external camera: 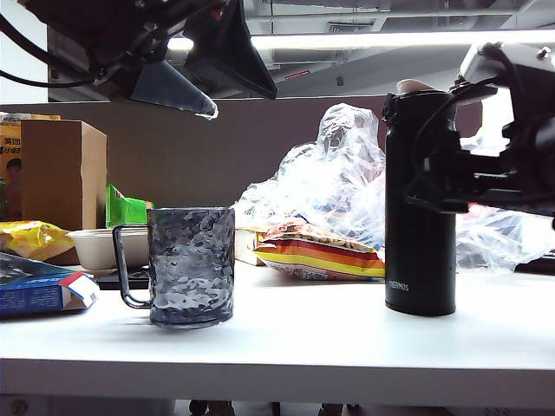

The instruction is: Pick up the black thermos, pour some water into the cup, then place the black thermos back on the table.

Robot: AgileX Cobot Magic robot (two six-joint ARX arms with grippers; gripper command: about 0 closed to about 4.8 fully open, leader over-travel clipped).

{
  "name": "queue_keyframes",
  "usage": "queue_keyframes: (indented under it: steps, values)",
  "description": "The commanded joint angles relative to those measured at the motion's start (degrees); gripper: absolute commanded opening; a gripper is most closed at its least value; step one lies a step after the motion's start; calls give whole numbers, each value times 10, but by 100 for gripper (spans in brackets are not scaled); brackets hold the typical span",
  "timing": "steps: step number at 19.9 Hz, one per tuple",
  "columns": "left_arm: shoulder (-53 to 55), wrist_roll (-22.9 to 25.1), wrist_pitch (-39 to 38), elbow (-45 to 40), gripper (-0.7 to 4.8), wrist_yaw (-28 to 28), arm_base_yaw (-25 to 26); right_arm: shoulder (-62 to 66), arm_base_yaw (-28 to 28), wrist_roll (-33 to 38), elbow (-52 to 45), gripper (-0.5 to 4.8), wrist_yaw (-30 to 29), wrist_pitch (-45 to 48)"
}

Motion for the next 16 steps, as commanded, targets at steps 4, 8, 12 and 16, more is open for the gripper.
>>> queue_keyframes:
  steps: [4, 8, 12, 16]
  values:
    - [-1, 2, 5, 1, 479, 0, 0, 80, 1, 2, 34, 479, 2, 64]
    - [-1, 2, 5, 1, 479, 0, 0, 108, 1, 2, 60, 479, 2, 64]
    - [2, 2, 2, 1, 479, -13, 0, 125, 1, 2, 81, 479, 2, 64]
    - [7, 2, -9, 0, 479, -15, 0, 125, 1, 2, 81, 479, 6, 61]
